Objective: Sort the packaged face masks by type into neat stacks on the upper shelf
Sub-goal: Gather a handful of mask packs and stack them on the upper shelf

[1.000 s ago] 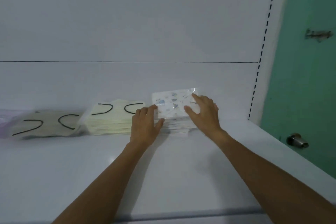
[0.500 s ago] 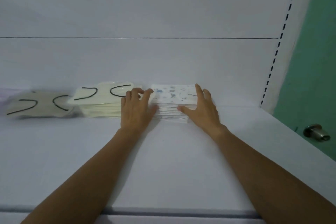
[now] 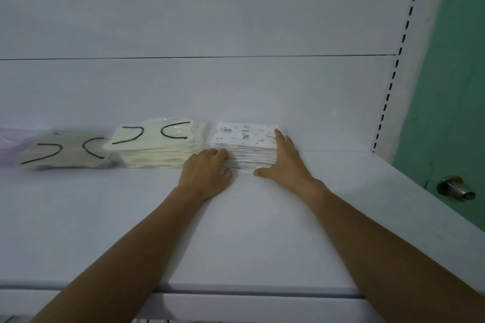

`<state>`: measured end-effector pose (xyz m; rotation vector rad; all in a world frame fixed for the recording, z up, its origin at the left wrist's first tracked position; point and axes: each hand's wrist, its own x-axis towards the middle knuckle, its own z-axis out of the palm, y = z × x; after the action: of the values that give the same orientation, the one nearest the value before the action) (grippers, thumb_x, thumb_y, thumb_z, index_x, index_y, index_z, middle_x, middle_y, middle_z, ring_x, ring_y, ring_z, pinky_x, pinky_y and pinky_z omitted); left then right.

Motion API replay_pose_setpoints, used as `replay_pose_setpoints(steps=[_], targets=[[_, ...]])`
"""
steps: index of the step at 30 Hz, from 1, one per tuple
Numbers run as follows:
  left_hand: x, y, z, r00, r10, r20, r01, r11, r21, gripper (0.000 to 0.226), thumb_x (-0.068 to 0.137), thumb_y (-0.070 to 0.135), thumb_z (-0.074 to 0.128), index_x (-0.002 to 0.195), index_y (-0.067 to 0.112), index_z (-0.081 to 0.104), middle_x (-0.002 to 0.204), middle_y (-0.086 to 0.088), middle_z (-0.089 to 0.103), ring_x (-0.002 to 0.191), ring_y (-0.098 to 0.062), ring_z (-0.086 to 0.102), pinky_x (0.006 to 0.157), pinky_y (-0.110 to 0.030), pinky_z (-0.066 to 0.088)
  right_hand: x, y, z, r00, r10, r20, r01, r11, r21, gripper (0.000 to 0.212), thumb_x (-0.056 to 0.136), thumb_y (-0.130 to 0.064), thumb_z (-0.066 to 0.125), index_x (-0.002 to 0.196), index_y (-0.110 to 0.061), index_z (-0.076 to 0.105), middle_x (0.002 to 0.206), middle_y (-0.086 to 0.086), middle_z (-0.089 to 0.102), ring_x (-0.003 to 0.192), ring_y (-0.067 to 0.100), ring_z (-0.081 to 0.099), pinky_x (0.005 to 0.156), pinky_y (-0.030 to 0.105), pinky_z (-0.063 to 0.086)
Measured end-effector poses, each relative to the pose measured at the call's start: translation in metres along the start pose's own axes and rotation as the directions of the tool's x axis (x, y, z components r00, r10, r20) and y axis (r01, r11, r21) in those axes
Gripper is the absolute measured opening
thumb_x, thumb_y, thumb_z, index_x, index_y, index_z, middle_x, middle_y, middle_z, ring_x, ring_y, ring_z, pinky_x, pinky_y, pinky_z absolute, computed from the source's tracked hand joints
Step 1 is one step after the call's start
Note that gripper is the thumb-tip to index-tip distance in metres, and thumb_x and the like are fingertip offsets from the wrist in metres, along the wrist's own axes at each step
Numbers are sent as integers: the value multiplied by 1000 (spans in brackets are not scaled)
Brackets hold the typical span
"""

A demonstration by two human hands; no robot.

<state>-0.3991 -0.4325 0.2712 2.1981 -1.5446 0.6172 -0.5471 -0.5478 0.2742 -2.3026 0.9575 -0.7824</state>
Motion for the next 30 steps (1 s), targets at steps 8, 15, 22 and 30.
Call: replay_pose_setpoints(steps=[8, 15, 22, 30], targets=[[0, 1, -2, 999, -18, 51, 22, 998, -66, 30, 88, 29, 50, 116, 20, 51, 114, 3, 60, 103, -23, 58, 79, -31, 41, 5, 5, -1, 999, 5, -50, -7, 999, -40, 90, 84, -11, 68, 150, -12, 7, 154, 12, 14, 139, 28, 24, 109, 30, 24], [-1, 2, -2, 996, -39, 77, 45, 996, -77, 30, 87, 27, 51, 115, 18, 51, 113, -1, 60, 102, -28, 57, 79, -32, 40, 4, 3, -3, 997, -33, -73, 32, 999, -14, 79, 85, -4, 62, 148, -11, 16, 143, 13, 31, 131, 27, 34, 102, 28, 30], [-1, 6, -3, 987, 30, 159, 1, 982, -190, 31, 84, 22, 56, 113, 11, 55, 108, -8, 60, 102, -28, 54, 86, -31, 41, 7, 6, -1, 988, -68, -141, 65, 998, -27, 71, 81, -1, 62, 143, -9, 29, 131, 16, 45, 120, 31, 46, 98, 39, 42], [-3, 10, -7, 964, 125, 234, -76, 975, -210, 36, 83, 31, 51, 113, 13, 59, 112, -7, 61, 105, -27, 56, 85, -30, 41, 6, 0, -11, 991, -24, -132, 0, 984, -179, 64, 82, -1, 57, 139, -12, 29, 125, 15, 43, 111, 34, 50, 82, 34, 41]])
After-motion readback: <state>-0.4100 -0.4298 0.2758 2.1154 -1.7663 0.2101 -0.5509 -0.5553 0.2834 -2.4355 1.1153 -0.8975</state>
